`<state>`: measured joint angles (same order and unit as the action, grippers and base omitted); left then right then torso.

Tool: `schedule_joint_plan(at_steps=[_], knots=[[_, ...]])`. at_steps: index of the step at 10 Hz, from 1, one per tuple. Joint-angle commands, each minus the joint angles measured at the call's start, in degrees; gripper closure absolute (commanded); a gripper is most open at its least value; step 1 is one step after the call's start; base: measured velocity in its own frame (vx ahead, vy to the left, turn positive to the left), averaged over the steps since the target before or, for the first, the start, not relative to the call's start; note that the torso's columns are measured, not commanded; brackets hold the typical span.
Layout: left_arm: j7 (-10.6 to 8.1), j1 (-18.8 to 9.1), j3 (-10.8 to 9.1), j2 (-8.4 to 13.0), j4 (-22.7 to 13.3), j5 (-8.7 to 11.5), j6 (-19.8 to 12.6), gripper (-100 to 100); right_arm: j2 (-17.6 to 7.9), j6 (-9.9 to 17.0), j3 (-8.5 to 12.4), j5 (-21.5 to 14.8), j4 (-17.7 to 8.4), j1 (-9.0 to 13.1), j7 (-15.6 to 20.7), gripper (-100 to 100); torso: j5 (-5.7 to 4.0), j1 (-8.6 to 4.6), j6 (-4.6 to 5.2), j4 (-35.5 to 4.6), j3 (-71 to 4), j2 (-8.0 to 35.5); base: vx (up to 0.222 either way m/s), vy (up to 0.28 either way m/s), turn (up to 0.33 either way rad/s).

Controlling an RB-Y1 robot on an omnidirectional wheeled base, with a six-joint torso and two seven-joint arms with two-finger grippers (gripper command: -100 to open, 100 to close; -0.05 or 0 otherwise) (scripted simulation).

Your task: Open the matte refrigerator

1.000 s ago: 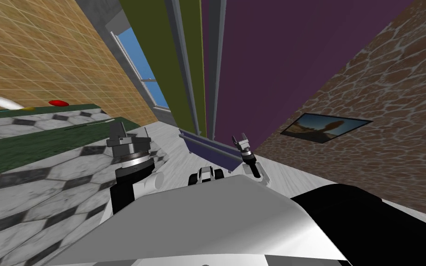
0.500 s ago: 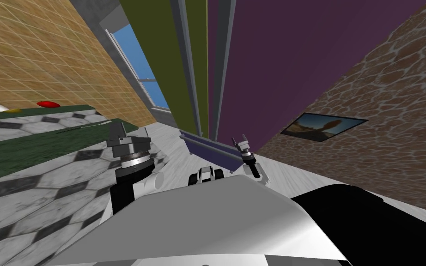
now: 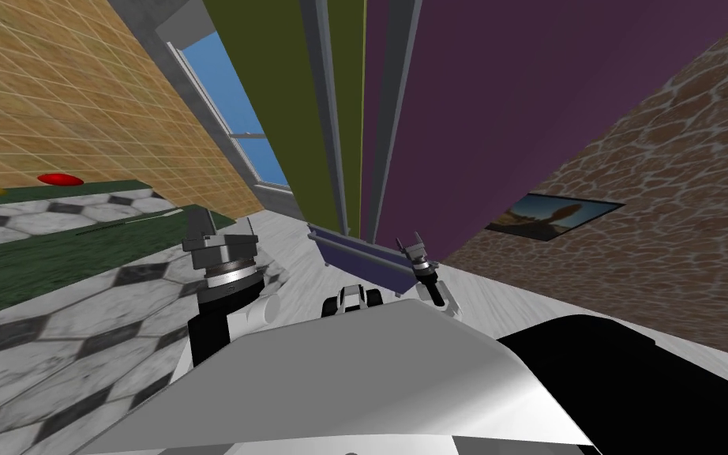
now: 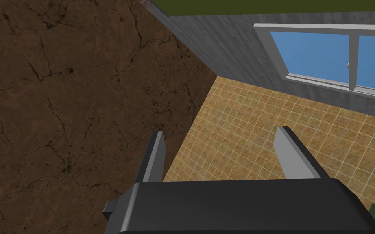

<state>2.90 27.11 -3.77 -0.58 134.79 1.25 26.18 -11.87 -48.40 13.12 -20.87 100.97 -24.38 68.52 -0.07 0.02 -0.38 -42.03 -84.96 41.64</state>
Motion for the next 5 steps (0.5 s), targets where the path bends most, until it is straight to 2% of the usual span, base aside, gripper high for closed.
schedule_joint_plan(at_steps=[1, 2, 3, 4, 5], knots=[[0.00, 0.00, 0.00, 0.00, 0.00, 0.00, 0.00, 0, 0.22, -0.73, 0.45, -1.13, -2.14, 0.63, 3.54, -100, -0.01, 0.06, 0.01, 0.02, -0.02, -0.06, 0.040, 0.073, -0.027], [0.00, 0.00, 0.00, 0.00, 0.00, 0.00, 0.00, 0, 0.44, -1.56, 1.06, -1.99, -3.72, 0.89, 5.83, -100, 0.01, 0.02, 0.02, 0.00, -0.01, -0.02, 0.039, 0.081, -0.052], [0.00, 0.00, 0.00, 0.00, 0.00, 0.00, 0.00, 0, 0.44, -1.56, 1.06, -1.99, -3.72, 0.89, 6.37, -100, 0.00, 0.03, 0.10, -0.02, 0.04, 0.05, 0.036, 0.073, -0.035], [0.00, 0.00, 0.00, 0.00, 0.00, 0.00, 0.00, 0, 0.71, -2.38, 1.66, -2.85, -5.30, 1.16, 8.64, -100, 0.00, -0.02, 0.08, -0.05, 0.08, 0.12, 0.066, 0.092, -0.058], [0.00, 0.00, 0.00, 0.00, 0.00, 0.00, 0.00, 0, 0.71, -2.38, 1.66, -2.85, -5.30, 1.16, 9.17, -100, 0.01, 0.05, 0.07, -0.03, 0.04, 0.04, 0.060, 0.083, -0.041]])
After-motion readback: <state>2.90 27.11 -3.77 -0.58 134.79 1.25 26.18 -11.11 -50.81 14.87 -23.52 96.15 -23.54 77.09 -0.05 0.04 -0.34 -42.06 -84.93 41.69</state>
